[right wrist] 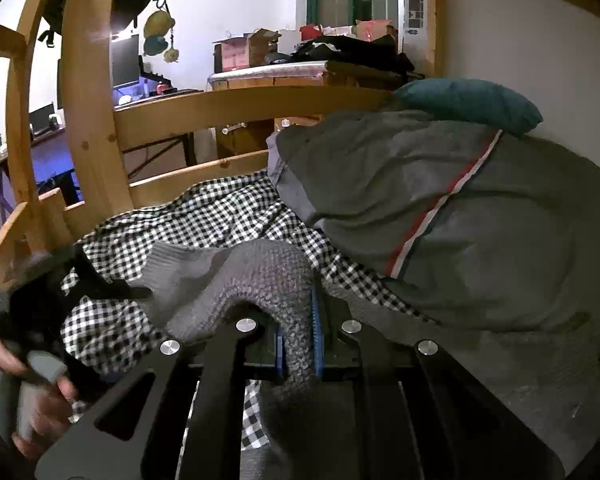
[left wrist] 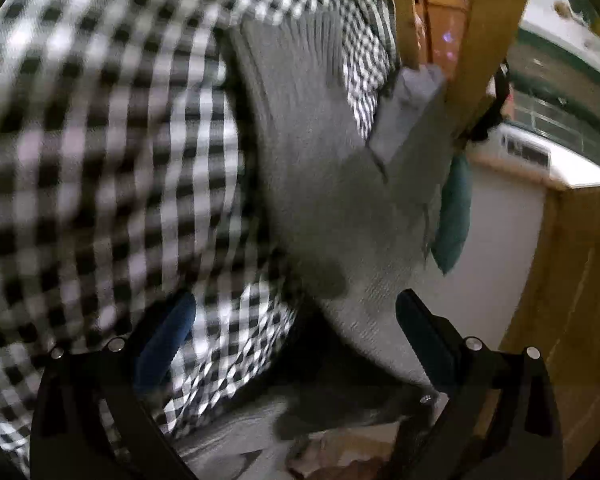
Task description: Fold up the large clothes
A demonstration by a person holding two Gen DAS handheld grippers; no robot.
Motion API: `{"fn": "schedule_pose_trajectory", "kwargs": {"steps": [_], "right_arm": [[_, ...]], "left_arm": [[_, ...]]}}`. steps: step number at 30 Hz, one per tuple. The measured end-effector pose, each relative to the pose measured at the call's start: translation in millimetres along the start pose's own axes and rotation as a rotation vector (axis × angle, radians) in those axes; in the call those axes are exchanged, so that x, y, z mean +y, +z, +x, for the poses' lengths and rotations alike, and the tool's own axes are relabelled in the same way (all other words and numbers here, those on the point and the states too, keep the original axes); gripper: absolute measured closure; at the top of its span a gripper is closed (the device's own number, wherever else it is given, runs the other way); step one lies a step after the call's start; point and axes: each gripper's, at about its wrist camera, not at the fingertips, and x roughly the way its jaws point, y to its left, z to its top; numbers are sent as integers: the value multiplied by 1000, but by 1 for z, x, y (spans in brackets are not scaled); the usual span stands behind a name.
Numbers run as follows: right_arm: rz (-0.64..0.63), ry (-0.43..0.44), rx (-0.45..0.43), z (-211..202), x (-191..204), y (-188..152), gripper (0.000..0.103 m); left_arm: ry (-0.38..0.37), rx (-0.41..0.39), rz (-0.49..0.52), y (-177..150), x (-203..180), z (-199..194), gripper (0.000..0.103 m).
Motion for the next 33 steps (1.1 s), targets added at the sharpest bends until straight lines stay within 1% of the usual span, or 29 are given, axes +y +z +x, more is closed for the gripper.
{"fn": "schedule_pose_trajectory", "kwargs": {"steps": [1,3,6,8,11,12,13,14,15,16,17,18,21,22,23,24,25,26,27,28,29,30,31,33], "right_arm": [[0,2,-6,-5,2,-2,92],[5,17,-17,-14,4,-2,92],[42,76,-52,-36,1,-3,92],[53,98,-73,-49,0,-6,92],[43,105,-84,-70,-3,-13,92],[31,101,-81,-76,-3,-17,92],[18,93,-75,-80,-2,-19,92],[-3,81,-65,-84,0,-24,92],[-11,75,-59,-85,1,-27,92],[-21,62,-48,-87,2,-32,92],[-24,55,-33,-87,2,-37,92],[-22,53,-16,-86,1,-42,92],[-22,52,30,-86,-1,-56,92],[-18,52,44,-88,-2,-62,91],[-11,55,61,-89,-4,-69,89],[0,66,84,-90,-6,-75,81],[21,75,108,-92,-10,-82,74],[43,89,119,-97,-13,-87,52],[87,124,118,-107,-21,-92,23],[123,158,106,-116,-27,-95,13],[185,213,97,-127,-38,-97,6],[249,260,94,-136,-50,-97,6],[288,286,94,-142,-58,-96,6],[368,320,79,-156,-77,-87,6]], "left_arm": [[4,8,-4,1,-2,4,5],[-35,22,-47,7,-4,7,5],[-79,46,-101,24,-3,22,5],[-142,55,-138,35,-5,27,5],[-225,66,-114,50,-21,33,6],[-242,66,-90,52,-27,32,8],[-256,63,-65,52,-33,32,31],[-244,68,-16,53,-40,30,76],[-227,80,24,53,-45,30,93],[-230,89,47,53,-49,29,96],[-248,94,76,51,-54,29,96],[-250,92,116,49,-60,27,96],[-270,69,279,35,-85,18,97],[-268,59,333,29,-93,15,97],[-255,36,412,20,-103,10,97],[-239,18,483,11,-113,6,97],[-226,7,530,5,-119,3,97],[-206,-8,596,-5,-128,2,97],[-194,-19,637,-11,-131,0,97],[-184,-29,684,-20,-135,-2,97],[-162,-46,742,-31,-137,-6,97],[-149,-56,785,-41,-136,-10,97],[-127,-72,847,-52,-140,-10,97],[-107,-86,951,-71,-149,-7,97]]}}
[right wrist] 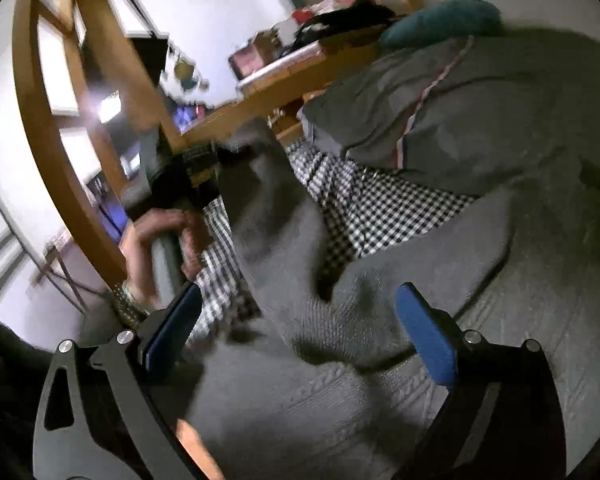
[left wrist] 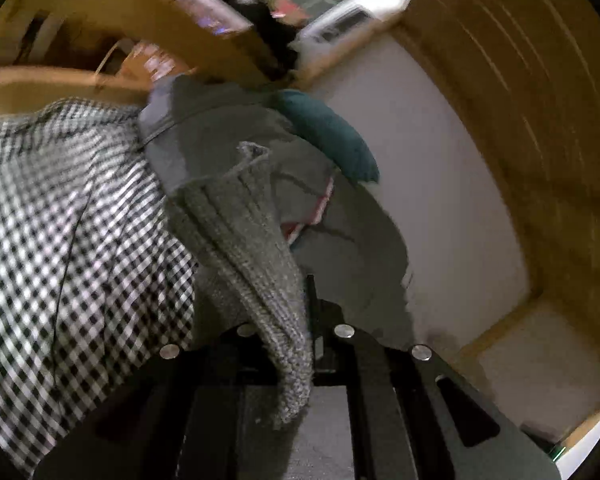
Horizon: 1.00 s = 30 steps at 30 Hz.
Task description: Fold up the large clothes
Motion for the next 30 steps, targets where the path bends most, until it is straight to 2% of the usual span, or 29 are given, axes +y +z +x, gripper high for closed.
{"fn": "schedule_pose_trajectory", "kwargs": {"steps": [4,6,7,8,11,13,14,15,16,17,18,19,21,22,23,25,29,30], "right_arm": [[200,129,41,-4,-16,36,5],[321,223,45,1,-27,52,5],[388,227,63,7,-35,61,5],[429,235,73,12,-41,68,5],[537,240,157,35,-59,72,5],[561,184,223,50,-63,65,23],[548,150,253,56,-63,61,35],[541,111,280,61,-62,57,50],[550,59,291,63,-66,50,63],[553,30,279,60,-71,45,81],[552,34,253,54,-75,44,93],[549,36,214,45,-81,42,93],[547,49,148,28,-86,40,94],[538,44,83,14,-88,40,95],[532,43,28,2,-90,42,95],[552,62,-60,-20,-97,51,95],[568,99,-165,-60,-103,63,95],[563,98,-179,-67,-105,67,95]], "left_arm": [[13,14,271,-34,-53,2,97],[-2,34,426,-65,-83,6,97],[-5,37,485,-79,-93,5,97],[-5,40,601,-104,-109,6,97],[-2,69,805,-156,-136,8,97],[-10,92,904,-185,-151,12,97],[-9,109,967,-205,-158,13,97],[-6,110,985,-212,-161,13,97],[0,115,988,-216,-160,14,97],[2,126,966,-217,-158,15,97],[6,131,941,-214,-156,14,97],[8,124,935,-213,-155,13,96],[-14,97,887,-204,-152,6,87],[-22,81,848,-201,-154,3,62],[-24,54,776,-200,-154,-6,32],[-84,36,644,-203,-152,-22,28],[-240,130,334,-227,-146,-45,27],[-248,148,283,-231,-142,-44,27]]}}
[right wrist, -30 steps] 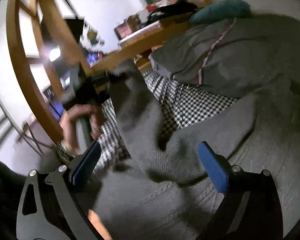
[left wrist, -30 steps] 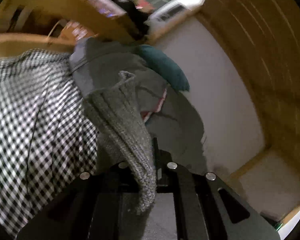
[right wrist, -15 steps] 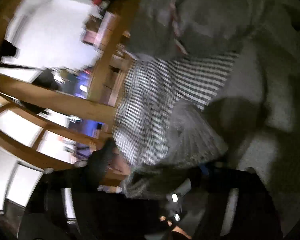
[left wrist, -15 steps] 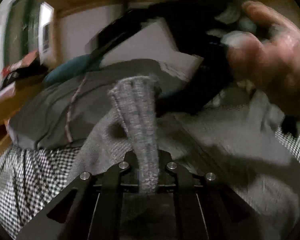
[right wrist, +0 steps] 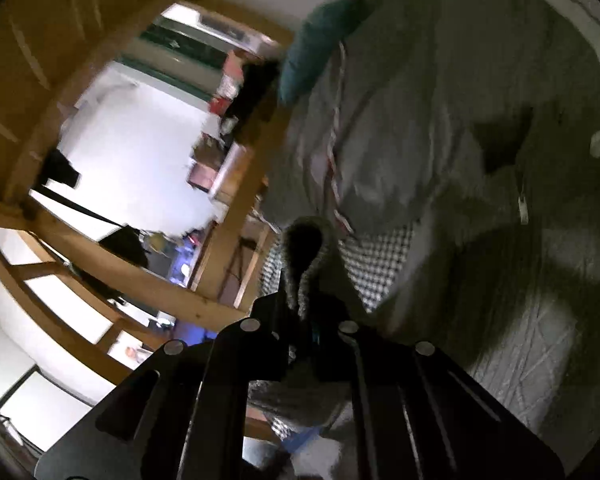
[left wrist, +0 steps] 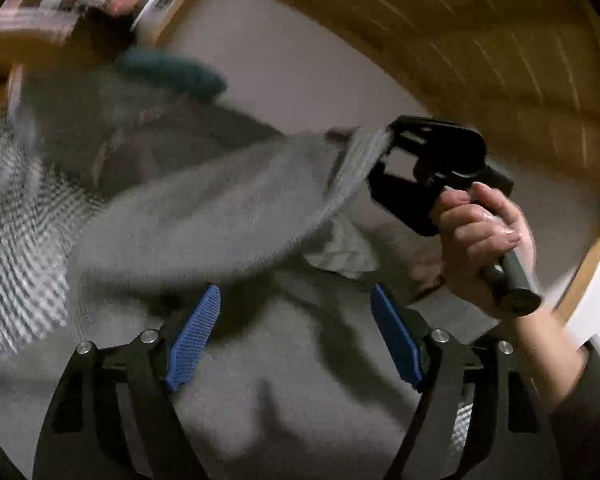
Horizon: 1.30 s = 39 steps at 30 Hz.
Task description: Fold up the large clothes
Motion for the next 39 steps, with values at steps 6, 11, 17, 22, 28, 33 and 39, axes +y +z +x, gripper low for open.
{"fn": "schedule_pose_trajectory", "kwargs": {"steps": [6,11,17,22,28,33,39], "right_arm": [[-32,-7,-70,-49,4,7,95],[-20,-50,-94,-83,-14,4,95],[-30,-13,-124,-119,-28,-19,95],[-42,32,-231,-171,-31,-31,95],[34,-107,-266,-213,-84,-46,95],[130,-174,-244,-220,-141,-77,95],[147,-156,-231,-216,-157,-91,95]], "left_arm": [[-51,53,-497,6,82,13,27],[-280,103,-698,4,96,14,6],[-174,276,-872,-22,112,52,6],[-97,319,-785,-15,100,67,96],[-70,284,-577,20,64,54,89],[73,329,-534,21,94,65,75],[27,402,-637,-13,129,98,75]]}}
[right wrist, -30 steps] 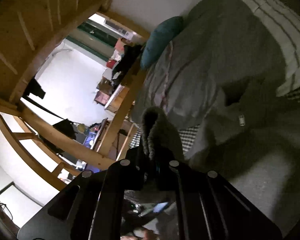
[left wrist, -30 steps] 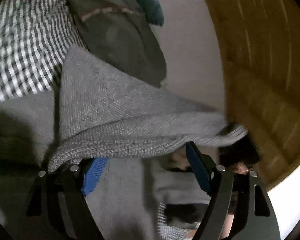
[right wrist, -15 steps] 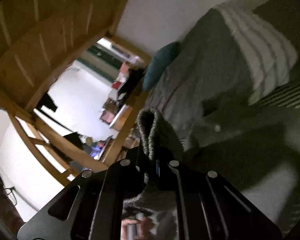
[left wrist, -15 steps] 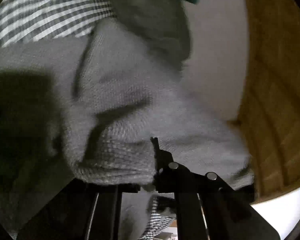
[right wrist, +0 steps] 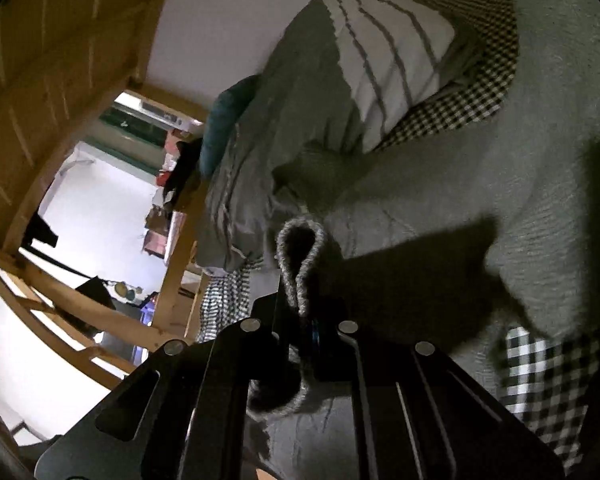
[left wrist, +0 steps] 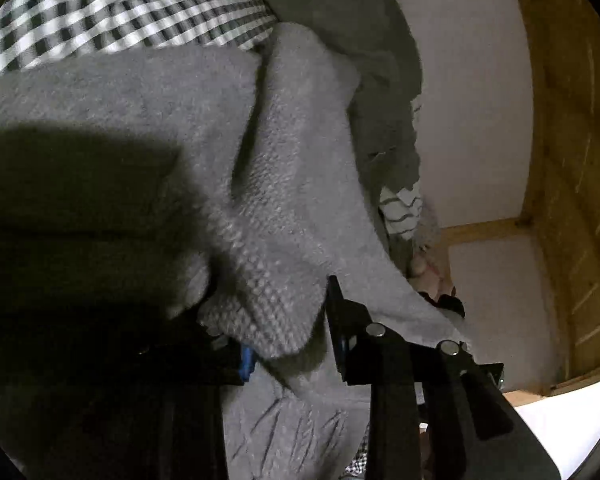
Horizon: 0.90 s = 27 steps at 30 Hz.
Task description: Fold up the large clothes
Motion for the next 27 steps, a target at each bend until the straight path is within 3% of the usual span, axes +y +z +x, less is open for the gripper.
{"fn": "schedule_pose_trajectory", "kwargs": {"steps": [2,6,8,12,14,16,19,22,27], "right_arm": [[-16,27,-5,0,8,3,95],[-51,97,24,18,38,7,95],[-99,131,59,40,63,5,95],[-191,198,75,76,104,2,95],[-207,171,73,89,101,3,95],[-157,115,110,102,74,4,95],[-86,-59,240,119,17,-19,95],[-31,-168,333,129,-23,-51,95],[53,-123,298,130,-51,-65,95]], "left_arm": [[41,-128,75,12,-13,-15,94],[48,-432,135,40,-54,-89,94],[62,-543,187,56,-76,-126,94],[103,-673,263,68,-92,-168,94],[153,-683,309,65,-85,-161,94],[240,-612,320,57,-65,-139,94],[344,-450,220,49,-10,-106,94],[398,-395,152,38,15,-96,89],[405,-362,147,41,11,-102,87]]}}
